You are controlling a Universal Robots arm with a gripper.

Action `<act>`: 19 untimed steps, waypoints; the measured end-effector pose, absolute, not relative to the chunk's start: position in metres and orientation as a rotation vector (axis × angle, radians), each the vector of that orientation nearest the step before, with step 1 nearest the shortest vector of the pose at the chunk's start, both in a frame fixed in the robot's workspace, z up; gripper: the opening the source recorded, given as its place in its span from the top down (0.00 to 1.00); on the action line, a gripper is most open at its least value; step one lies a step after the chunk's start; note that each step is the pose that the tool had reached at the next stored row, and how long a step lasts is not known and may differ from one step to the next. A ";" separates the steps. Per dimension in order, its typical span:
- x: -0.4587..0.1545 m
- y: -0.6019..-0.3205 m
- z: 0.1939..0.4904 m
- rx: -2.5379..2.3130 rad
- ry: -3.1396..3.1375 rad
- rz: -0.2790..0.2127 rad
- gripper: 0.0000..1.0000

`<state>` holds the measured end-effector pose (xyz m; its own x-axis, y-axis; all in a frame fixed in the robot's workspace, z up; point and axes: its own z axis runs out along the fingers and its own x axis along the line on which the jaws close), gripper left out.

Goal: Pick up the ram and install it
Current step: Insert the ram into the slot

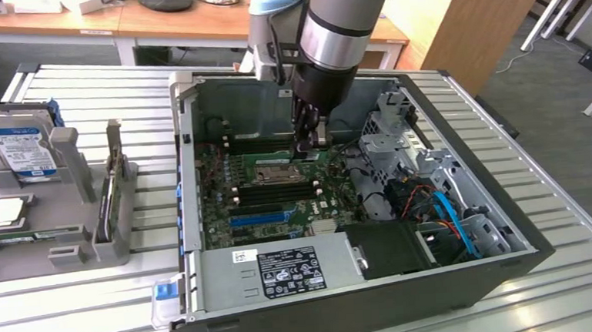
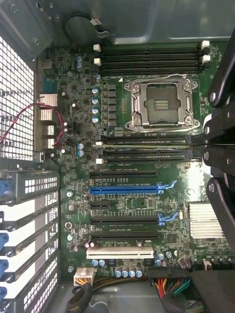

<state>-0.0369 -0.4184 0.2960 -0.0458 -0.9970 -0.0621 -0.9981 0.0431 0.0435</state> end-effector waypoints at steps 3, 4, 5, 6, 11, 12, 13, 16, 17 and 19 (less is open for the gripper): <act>-0.037 -0.418 0.293 -2.160 2.257 0.116 0.88; -0.037 -0.418 0.292 -2.160 2.257 0.115 0.88; -0.037 -0.418 0.291 -2.161 2.257 0.115 0.88; -0.037 -0.418 0.290 -2.161 2.256 0.115 0.88; -0.037 -0.418 0.285 -2.162 2.254 0.114 0.88; -0.037 -0.418 0.285 -2.163 2.254 0.114 0.88; -0.037 -0.418 0.284 -2.163 2.253 0.114 0.88; -0.037 -0.418 0.282 -2.164 2.252 0.114 0.88; -0.037 -0.418 0.281 -2.165 2.251 0.114 0.88; -0.038 -0.418 0.279 -2.166 2.250 0.114 0.88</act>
<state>-0.0376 -0.4184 0.2787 -0.0392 -0.9973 -0.0622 -0.9985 0.0367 0.0410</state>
